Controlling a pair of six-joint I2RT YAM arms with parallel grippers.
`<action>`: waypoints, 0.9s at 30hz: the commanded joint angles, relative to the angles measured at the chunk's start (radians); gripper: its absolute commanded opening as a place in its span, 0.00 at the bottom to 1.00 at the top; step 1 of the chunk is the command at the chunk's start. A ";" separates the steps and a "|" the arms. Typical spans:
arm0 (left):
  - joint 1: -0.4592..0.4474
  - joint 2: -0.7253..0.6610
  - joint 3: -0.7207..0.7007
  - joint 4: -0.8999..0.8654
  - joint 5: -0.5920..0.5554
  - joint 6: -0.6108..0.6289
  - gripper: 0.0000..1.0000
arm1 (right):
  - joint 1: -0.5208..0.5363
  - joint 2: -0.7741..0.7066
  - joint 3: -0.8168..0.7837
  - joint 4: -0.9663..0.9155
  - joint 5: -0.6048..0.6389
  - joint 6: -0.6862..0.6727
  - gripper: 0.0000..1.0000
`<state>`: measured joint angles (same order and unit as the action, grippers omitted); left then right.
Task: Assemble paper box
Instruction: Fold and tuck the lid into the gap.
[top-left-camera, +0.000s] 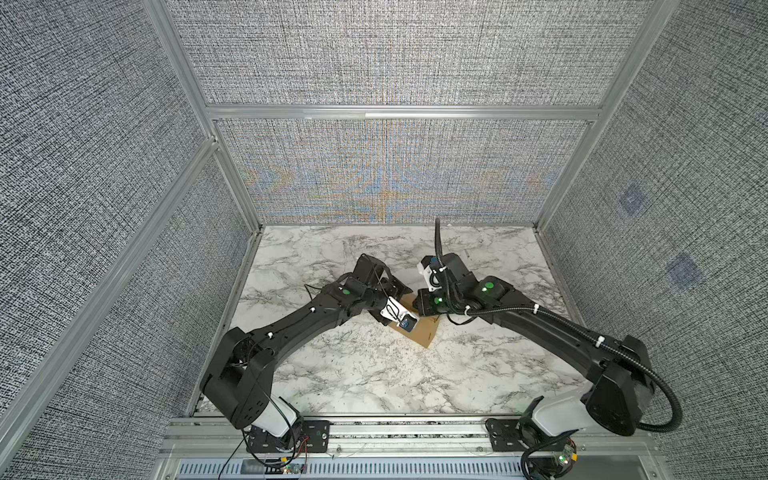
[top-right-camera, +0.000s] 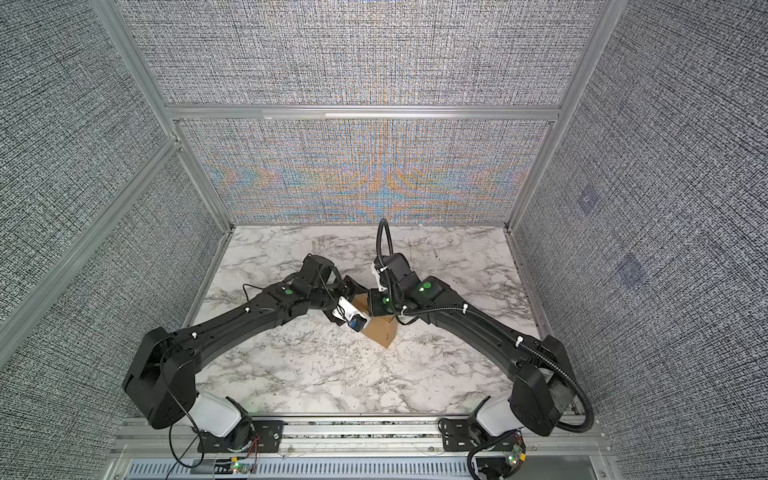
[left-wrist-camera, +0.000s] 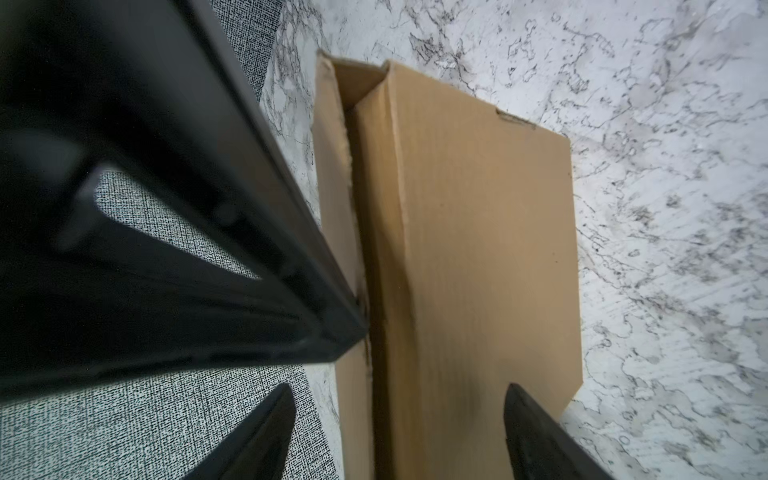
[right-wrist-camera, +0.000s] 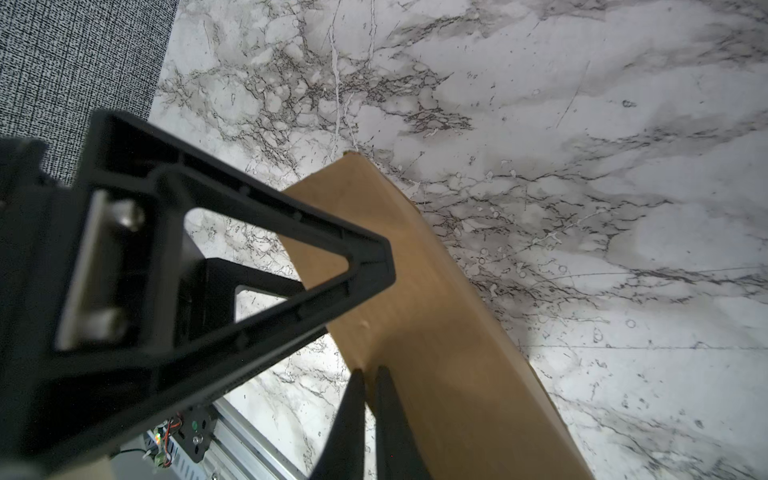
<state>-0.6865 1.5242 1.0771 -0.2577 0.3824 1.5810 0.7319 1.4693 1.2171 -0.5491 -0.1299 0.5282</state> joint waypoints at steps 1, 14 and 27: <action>-0.001 0.002 0.010 -0.010 0.007 -0.004 0.81 | 0.000 0.011 -0.025 -0.023 0.006 0.020 0.10; -0.002 0.001 0.268 -0.334 0.000 -0.281 0.86 | -0.009 -0.025 0.017 -0.042 0.014 0.022 0.14; 0.008 -0.018 0.416 -0.344 -0.251 -1.143 0.99 | -0.008 -0.118 0.040 -0.149 0.095 0.123 0.20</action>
<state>-0.6846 1.4944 1.4860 -0.6041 0.2001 0.7048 0.7212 1.3746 1.2655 -0.6346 -0.0834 0.5842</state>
